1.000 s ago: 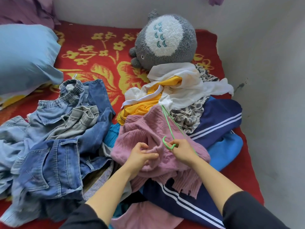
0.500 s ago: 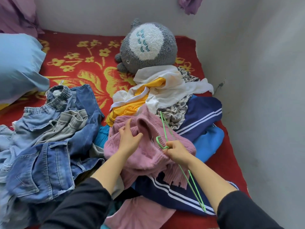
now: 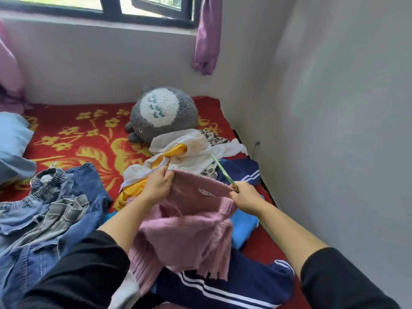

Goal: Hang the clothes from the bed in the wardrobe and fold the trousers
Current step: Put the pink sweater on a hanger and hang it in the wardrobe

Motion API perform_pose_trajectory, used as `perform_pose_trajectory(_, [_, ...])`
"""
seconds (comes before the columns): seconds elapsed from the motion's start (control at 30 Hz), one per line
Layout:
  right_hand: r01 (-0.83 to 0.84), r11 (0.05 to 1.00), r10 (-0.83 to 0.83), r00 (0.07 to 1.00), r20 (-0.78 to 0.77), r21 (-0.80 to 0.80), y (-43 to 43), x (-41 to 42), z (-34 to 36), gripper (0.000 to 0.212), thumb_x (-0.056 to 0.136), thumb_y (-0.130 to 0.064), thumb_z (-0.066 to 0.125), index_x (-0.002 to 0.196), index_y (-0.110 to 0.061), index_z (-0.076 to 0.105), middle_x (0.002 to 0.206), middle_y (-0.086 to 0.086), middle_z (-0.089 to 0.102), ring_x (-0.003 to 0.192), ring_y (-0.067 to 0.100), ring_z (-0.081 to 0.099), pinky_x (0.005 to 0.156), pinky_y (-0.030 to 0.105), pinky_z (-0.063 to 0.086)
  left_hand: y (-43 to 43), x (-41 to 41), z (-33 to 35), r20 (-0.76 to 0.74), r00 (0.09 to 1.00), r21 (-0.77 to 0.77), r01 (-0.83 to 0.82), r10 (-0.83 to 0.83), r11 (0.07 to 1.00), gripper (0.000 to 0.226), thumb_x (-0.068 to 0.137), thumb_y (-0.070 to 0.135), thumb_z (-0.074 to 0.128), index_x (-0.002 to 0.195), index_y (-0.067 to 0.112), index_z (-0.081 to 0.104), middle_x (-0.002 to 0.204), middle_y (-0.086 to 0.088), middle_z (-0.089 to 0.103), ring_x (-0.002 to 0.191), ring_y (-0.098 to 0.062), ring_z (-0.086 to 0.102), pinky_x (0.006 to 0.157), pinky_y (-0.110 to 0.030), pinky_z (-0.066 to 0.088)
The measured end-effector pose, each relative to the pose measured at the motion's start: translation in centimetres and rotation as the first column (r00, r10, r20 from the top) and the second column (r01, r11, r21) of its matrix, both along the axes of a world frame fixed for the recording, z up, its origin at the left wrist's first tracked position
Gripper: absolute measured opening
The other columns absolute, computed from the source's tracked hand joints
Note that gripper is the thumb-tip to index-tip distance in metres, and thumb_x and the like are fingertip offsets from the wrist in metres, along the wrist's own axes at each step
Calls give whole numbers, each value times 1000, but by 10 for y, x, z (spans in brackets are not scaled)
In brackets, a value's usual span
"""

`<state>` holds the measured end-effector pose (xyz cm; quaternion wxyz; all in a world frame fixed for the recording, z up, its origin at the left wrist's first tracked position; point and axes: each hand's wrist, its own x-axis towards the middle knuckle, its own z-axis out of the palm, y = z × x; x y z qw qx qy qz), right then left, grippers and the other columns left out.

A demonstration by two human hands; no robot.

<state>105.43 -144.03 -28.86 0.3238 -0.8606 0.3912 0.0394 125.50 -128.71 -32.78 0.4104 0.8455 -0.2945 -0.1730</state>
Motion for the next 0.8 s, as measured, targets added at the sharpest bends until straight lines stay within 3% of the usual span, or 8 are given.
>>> perform_pose_trajectory(0.13, [-8,986,31,991,133,-167,-29,24,59,16,90,-6,48,75,-11,53,87,19,59,89,38,57,64,34,32,-15,2,84,142,975,-172,-146,171,974,24,95,13,43,72,6,46,73,-11,52,72,-25,46,62,-34,26])
perform_pose_trajectory(0.3, [8,966,115,880,460,-257,-37,56,140,17,88,-6,51,82,-18,62,93,17,70,90,37,62,64,32,34,-13,7,206,-75,948,-525,-301,309,796,21,88,20,50,73,8,58,65,1,49,63,-14,44,63,-31,39])
perform_pose_trajectory(0.37, [37,962,124,823,555,-271,-39,67,165,18,86,-5,52,88,-16,66,92,14,71,89,34,63,62,29,29,-3,7,240,-142,941,-592,-330,307,736,19,84,25,58,68,15,60,60,8,52,58,-10,47,55,-24,42])
perform_pose_trajectory(0.43, [32,962,137,802,582,-271,-39,75,177,25,83,-4,53,98,-15,69,96,10,72,92,31,63,64,26,31,10,9,253,-96,950,-493,-306,299,815,13,80,29,66,72,18,65,65,8,62,58,-7,54,50,-17,45])
perform_pose_trajectory(0.57, [-140,982,187,814,550,-127,-27,72,155,28,91,-21,59,119,-23,60,102,2,68,88,18,65,74,23,45,28,6,219,-120,962,-250,-270,247,930,20,80,23,72,84,4,76,80,-9,69,72,-17,59,68,-29,47])
perform_pose_trajectory(0.63, [-152,988,111,795,597,17,-23,65,136,29,96,-25,53,123,-30,47,92,-1,64,66,6,65,57,13,46,34,-1,191,-11,968,-165,-250,252,954,24,84,26,68,81,3,73,73,-6,66,70,-14,53,66,-28,41])
perform_pose_trajectory(0.7, [-92,978,-42,789,613,186,-26,58,122,11,98,-23,50,109,-20,50,73,4,61,41,1,54,38,12,36,40,-7,168,90,960,-57,-260,265,964,29,87,31,64,65,11,64,58,4,54,62,-13,46,58,-27,35])
perform_pose_trajectory(0.8, [-84,914,-187,781,596,397,-35,46,107,24,96,-21,53,78,-12,66,46,0,50,34,7,37,32,16,22,48,-5,145,79,930,-66,-356,360,932,27,88,34,65,64,21,64,56,9,53,61,-10,48,56,-26,35])
